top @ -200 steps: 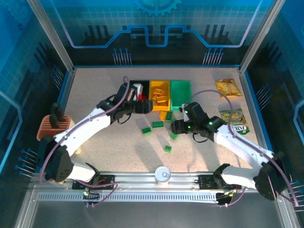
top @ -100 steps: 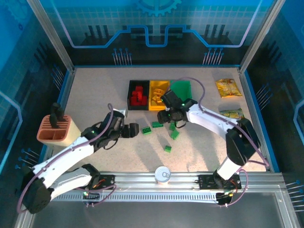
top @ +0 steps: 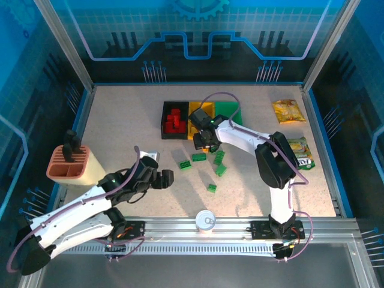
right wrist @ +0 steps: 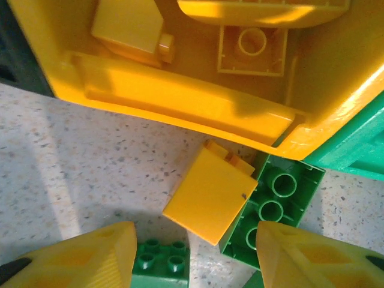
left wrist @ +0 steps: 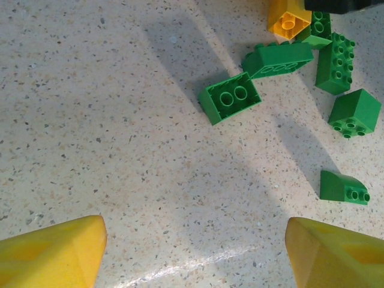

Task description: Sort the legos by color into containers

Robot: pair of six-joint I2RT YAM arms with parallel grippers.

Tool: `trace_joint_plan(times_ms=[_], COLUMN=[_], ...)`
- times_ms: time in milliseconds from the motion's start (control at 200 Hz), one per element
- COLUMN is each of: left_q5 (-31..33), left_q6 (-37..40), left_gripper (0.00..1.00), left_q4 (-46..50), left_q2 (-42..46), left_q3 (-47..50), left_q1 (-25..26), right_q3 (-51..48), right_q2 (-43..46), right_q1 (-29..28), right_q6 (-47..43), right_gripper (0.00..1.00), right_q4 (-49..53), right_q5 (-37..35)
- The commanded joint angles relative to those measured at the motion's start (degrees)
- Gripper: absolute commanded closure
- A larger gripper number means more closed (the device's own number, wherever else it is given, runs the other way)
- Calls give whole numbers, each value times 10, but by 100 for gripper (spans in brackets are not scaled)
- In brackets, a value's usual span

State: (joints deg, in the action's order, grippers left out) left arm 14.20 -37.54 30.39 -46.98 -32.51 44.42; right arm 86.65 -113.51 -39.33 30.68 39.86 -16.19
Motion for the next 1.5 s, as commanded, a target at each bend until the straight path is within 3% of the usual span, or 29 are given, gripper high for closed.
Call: trace_joint_plan(times_ms=[0, 665, 1496], left_q5=[14, 19, 20], left_q6=[-12, -16, -18], left_gripper=[21, 21, 21], left_q4=[14, 19, 16], left_q2=[9, 11, 9], left_q3=[9, 12, 16], left_q1=[3, 12, 12], right_q3=[21, 57, 96], right_q2=[-23, -81, -85], right_q1=[1, -2, -52], right_q6=[19, 13, -18], right_gripper=[43, 40, 63], right_q4=[31, 26, 51], right_q5=[-28, -9, -27])
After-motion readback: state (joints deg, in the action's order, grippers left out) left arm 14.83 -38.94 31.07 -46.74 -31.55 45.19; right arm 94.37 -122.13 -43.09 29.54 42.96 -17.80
